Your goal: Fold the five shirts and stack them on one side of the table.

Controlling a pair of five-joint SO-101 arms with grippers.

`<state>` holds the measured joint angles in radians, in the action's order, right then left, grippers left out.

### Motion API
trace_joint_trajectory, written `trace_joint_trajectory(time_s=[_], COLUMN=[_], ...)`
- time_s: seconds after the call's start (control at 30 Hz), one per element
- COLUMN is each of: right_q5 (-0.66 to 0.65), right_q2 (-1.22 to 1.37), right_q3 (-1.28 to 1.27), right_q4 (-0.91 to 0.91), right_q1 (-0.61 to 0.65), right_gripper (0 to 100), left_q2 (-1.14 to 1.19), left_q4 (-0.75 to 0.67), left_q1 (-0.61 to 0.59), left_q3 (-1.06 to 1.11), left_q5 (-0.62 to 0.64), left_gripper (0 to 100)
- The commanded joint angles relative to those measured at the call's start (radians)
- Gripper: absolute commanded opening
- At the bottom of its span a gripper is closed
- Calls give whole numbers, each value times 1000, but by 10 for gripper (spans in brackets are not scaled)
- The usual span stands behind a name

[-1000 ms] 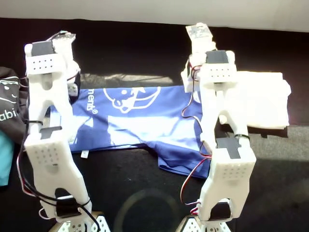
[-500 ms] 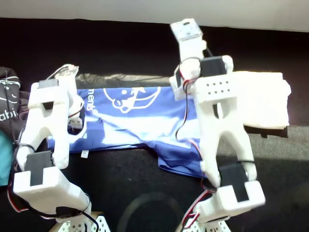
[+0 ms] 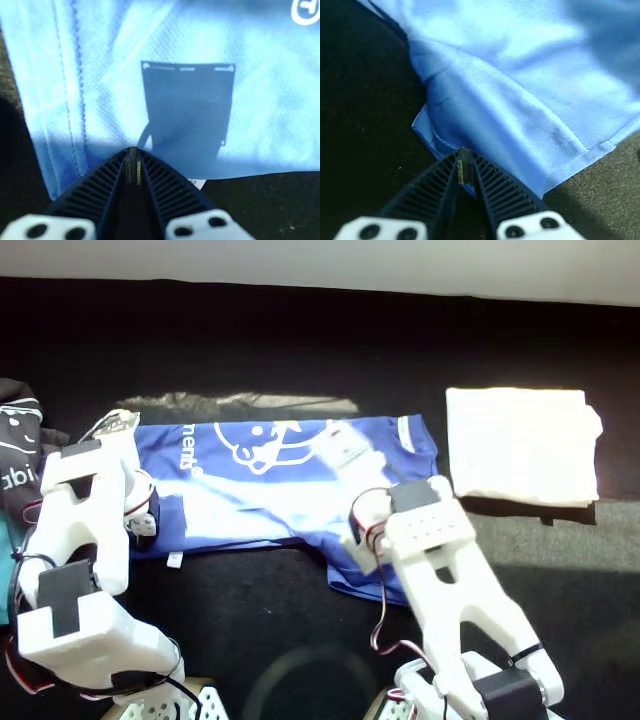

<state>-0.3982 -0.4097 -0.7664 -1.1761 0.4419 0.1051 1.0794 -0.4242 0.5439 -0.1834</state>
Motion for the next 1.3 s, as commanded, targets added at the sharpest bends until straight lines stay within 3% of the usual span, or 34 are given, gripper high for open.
trace_joint_trajectory(time_s=[0.0,0.3,0.7,0.8,0.87,1.27], right_q5=[-23,-20,25,25,25,18], right_q2=[-39,-33,271,272,272,105], right_q3=[-58,-81,-68,-56,-18,191], right_q4=[13,62,237,266,246,-38], right_q1=[59,116,111,85,61,-10], right_gripper=[9,104,104,50,3,6], left_q2=[-30,-22,-22,-22,-22,-22], left_q4=[-80,-103,-123,-123,-123,-123], left_q1=[-12,-10,-10,-10,-10,-10], left_q3=[51,70,73,74,74,74], left_q5=[-5,-3,-3,-3,-3,-3], left_gripper=[10,10,10,10,10,10])
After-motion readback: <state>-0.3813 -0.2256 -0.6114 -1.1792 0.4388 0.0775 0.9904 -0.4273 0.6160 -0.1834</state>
